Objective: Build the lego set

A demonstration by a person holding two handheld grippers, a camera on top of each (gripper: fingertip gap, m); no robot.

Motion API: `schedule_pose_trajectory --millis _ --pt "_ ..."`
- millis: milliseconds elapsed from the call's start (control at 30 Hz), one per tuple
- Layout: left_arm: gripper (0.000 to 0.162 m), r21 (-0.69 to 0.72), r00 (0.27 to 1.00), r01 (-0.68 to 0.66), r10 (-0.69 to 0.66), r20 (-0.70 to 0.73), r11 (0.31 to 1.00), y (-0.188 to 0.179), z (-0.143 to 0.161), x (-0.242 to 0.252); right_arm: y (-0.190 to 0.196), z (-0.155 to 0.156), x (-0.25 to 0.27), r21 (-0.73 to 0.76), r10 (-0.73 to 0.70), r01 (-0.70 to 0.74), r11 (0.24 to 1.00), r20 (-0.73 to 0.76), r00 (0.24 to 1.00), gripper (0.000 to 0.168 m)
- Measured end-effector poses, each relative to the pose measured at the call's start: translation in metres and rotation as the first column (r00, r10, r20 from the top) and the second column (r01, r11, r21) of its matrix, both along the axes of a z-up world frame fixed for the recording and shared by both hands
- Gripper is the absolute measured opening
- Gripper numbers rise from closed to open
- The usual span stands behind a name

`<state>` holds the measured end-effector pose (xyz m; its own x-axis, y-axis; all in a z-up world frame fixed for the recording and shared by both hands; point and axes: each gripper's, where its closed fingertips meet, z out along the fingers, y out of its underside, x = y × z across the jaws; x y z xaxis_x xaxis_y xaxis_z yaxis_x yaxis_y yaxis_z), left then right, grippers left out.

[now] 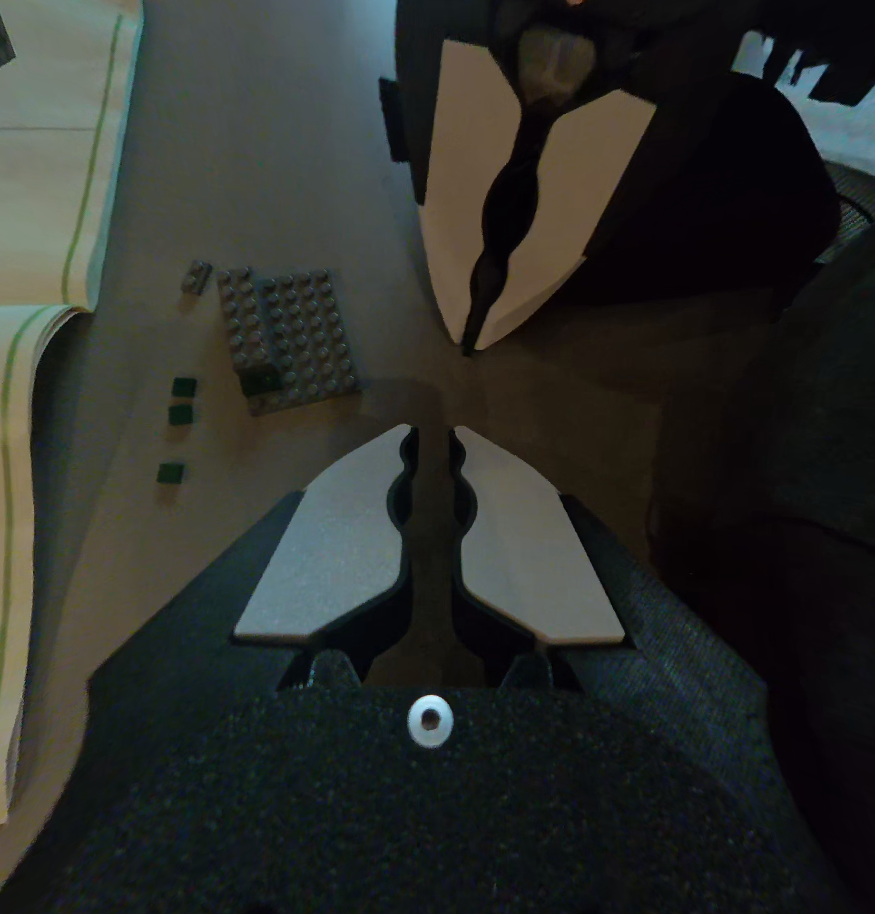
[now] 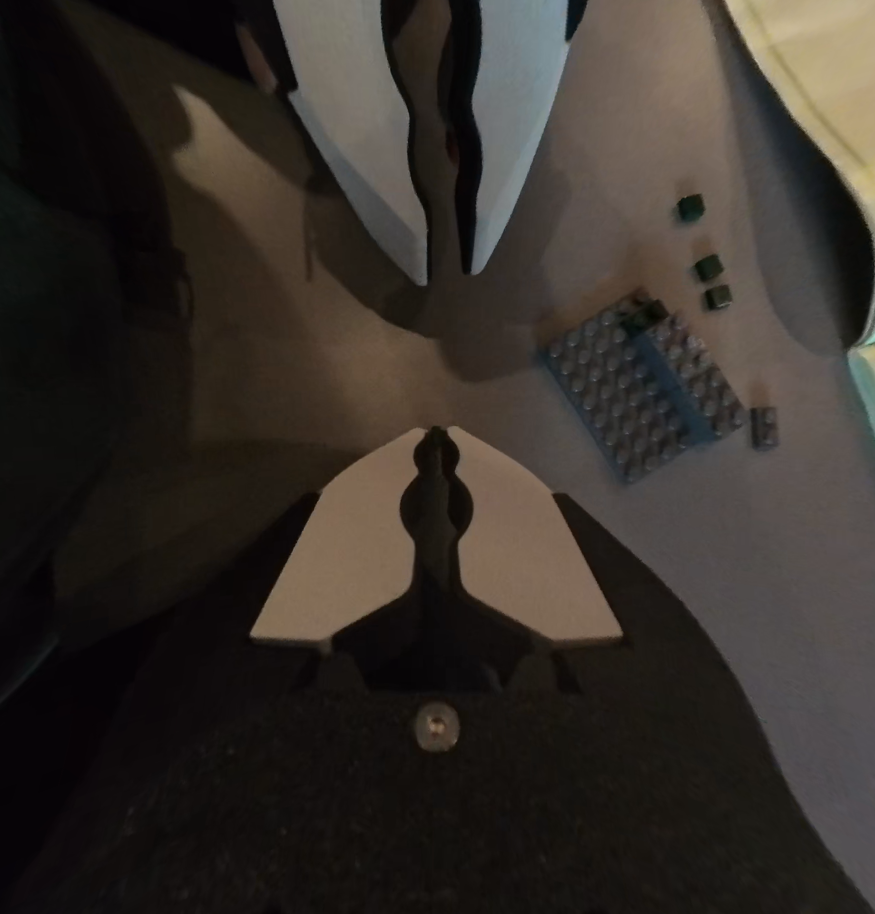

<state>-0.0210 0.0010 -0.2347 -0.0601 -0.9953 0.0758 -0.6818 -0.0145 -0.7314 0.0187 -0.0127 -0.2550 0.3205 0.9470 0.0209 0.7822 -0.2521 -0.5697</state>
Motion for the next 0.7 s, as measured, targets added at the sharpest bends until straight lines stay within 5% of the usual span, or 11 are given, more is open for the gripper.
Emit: schedule_pose_trajectory --millis 267,500,700 --pt "0.011 0.003 0.998 -0.056 0.056 0.031 0.998 0.011 0.002 -0.004 0.032 0.005 0.003 0.297 0.006 -0.043 0.954 0.122 0.993 0.003" --pt "0.012 0.009 0.998 -0.057 0.056 0.033 0.998 0.011 0.0 -0.005 0.018 -0.001 0.001 0.191 0.095 -0.126 0.974 0.163 0.982 0.014" --pt "0.011 0.007 0.997 -0.059 0.059 0.042 0.998 0.011 0.001 -0.006 0.017 0.004 0.001 0.093 0.028 -0.032 0.995 0.047 0.998 0.018"
